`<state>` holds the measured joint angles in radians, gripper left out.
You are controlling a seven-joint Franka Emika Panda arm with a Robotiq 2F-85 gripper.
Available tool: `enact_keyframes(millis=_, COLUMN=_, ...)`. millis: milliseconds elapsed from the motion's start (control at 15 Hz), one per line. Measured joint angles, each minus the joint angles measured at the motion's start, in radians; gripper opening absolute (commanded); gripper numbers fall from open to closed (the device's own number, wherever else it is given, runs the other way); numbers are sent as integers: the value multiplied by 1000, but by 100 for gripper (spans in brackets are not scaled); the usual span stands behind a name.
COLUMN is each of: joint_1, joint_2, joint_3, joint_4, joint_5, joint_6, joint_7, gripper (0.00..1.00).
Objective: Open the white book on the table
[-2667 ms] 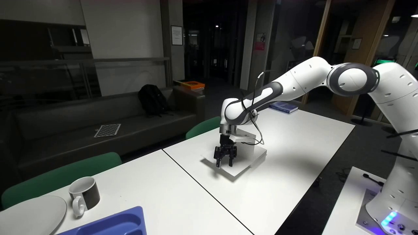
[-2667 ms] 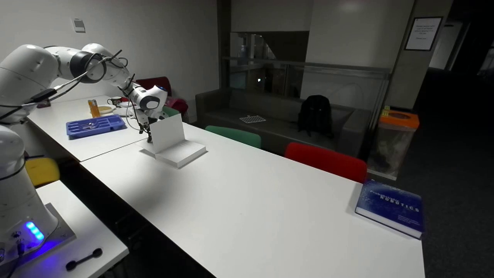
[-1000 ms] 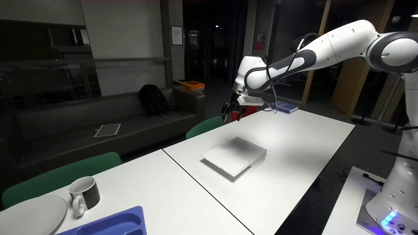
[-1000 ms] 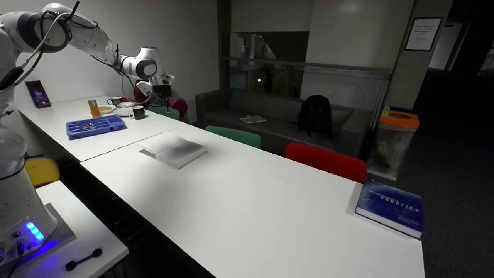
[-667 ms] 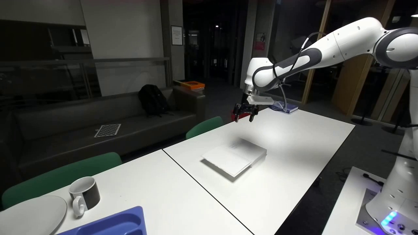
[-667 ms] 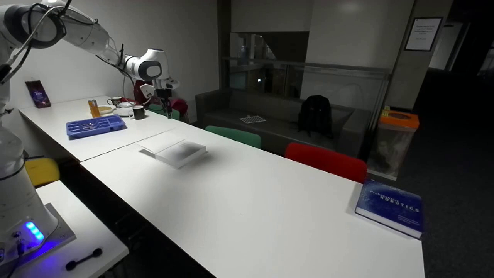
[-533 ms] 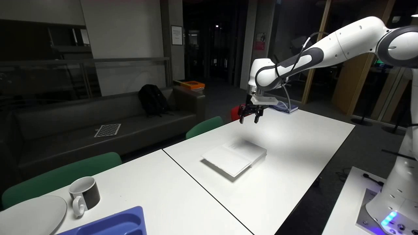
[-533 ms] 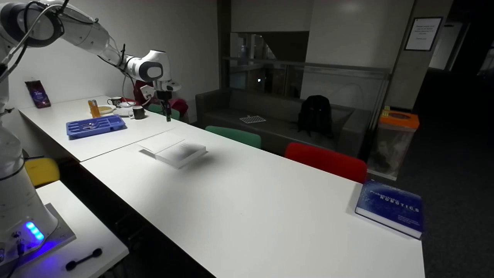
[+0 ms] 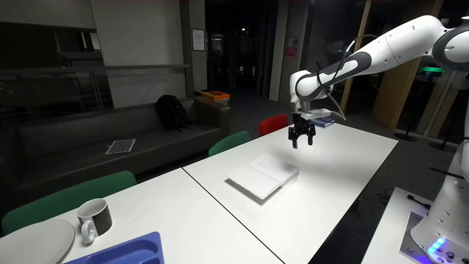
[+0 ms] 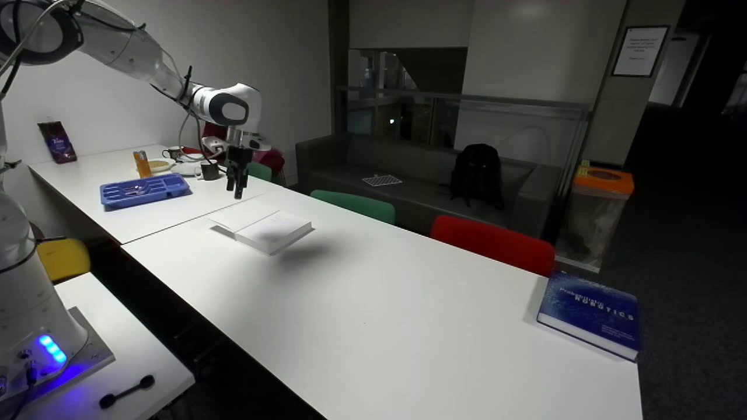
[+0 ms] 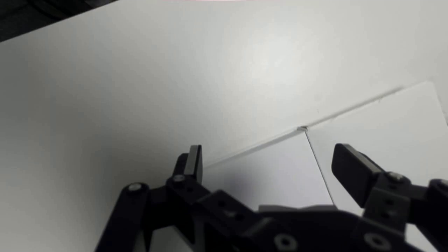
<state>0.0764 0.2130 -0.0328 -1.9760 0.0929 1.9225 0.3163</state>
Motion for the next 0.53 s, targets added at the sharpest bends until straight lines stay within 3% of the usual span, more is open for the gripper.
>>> enact_keyframes(millis=533, joint_1=-3, joint_2=-89, joint_3=1, joint_4=-125, joint_5=-33, joint_6=15, joint_7=-358, gripper=100)
